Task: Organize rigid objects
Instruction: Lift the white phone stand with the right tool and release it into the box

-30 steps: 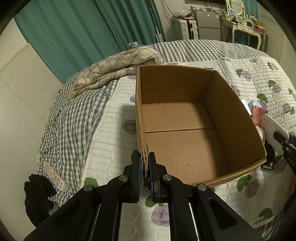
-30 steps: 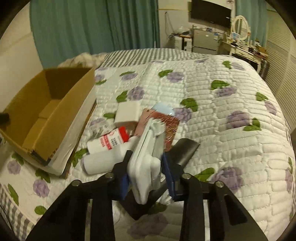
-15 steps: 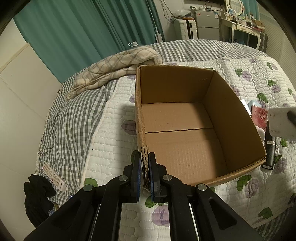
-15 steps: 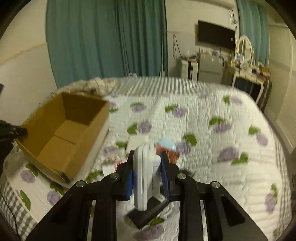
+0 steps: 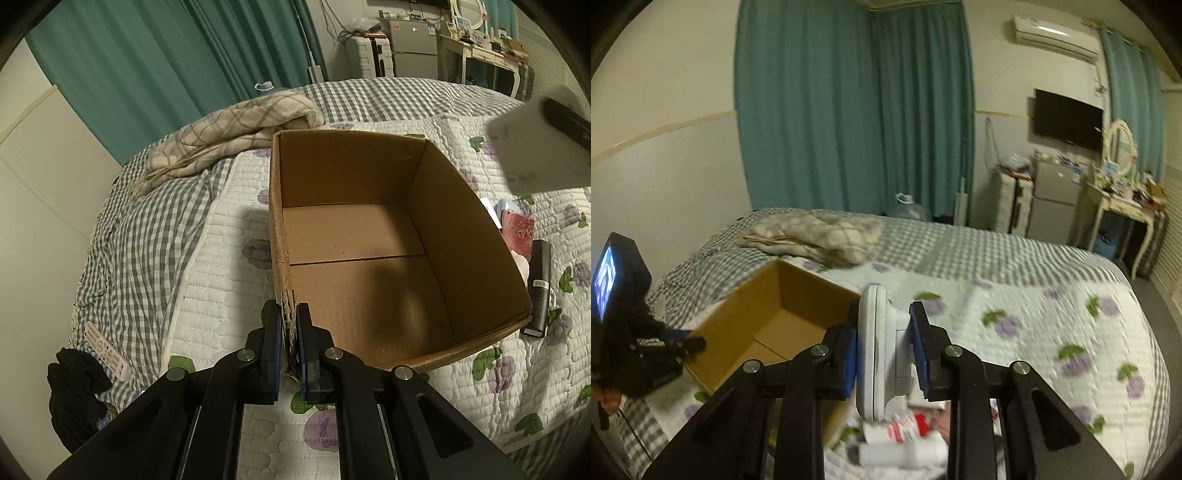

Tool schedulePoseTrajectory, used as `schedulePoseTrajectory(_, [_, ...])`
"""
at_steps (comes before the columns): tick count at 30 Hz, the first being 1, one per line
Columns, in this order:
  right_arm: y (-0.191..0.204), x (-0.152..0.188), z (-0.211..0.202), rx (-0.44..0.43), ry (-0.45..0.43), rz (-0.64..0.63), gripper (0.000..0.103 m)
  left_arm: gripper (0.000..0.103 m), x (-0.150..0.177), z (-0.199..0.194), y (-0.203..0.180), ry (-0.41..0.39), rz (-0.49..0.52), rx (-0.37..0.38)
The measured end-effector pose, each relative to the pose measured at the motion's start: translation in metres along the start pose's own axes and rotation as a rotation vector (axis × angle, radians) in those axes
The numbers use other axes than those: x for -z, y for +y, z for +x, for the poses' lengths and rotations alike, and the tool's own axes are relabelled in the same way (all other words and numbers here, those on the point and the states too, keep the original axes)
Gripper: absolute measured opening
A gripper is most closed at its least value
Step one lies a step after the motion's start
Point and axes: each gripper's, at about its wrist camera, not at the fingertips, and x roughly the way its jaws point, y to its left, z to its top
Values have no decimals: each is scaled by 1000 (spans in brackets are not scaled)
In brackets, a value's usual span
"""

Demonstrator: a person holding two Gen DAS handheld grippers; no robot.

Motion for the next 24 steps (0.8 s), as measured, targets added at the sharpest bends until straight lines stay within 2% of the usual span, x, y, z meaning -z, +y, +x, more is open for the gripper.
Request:
schedulePoseTrajectory(5, [36, 1, 44, -49, 54, -58, 25, 7, 0, 0, 0, 2, -1, 2])
schedulePoseTrajectory(13, [56, 23, 104, -17, 156, -133, 25, 7, 0, 0, 1, 1, 3, 6])
schedulePoseTrajectory(24, [58, 38, 127, 6, 245, -170, 25, 7, 0, 0, -1, 2, 18, 5])
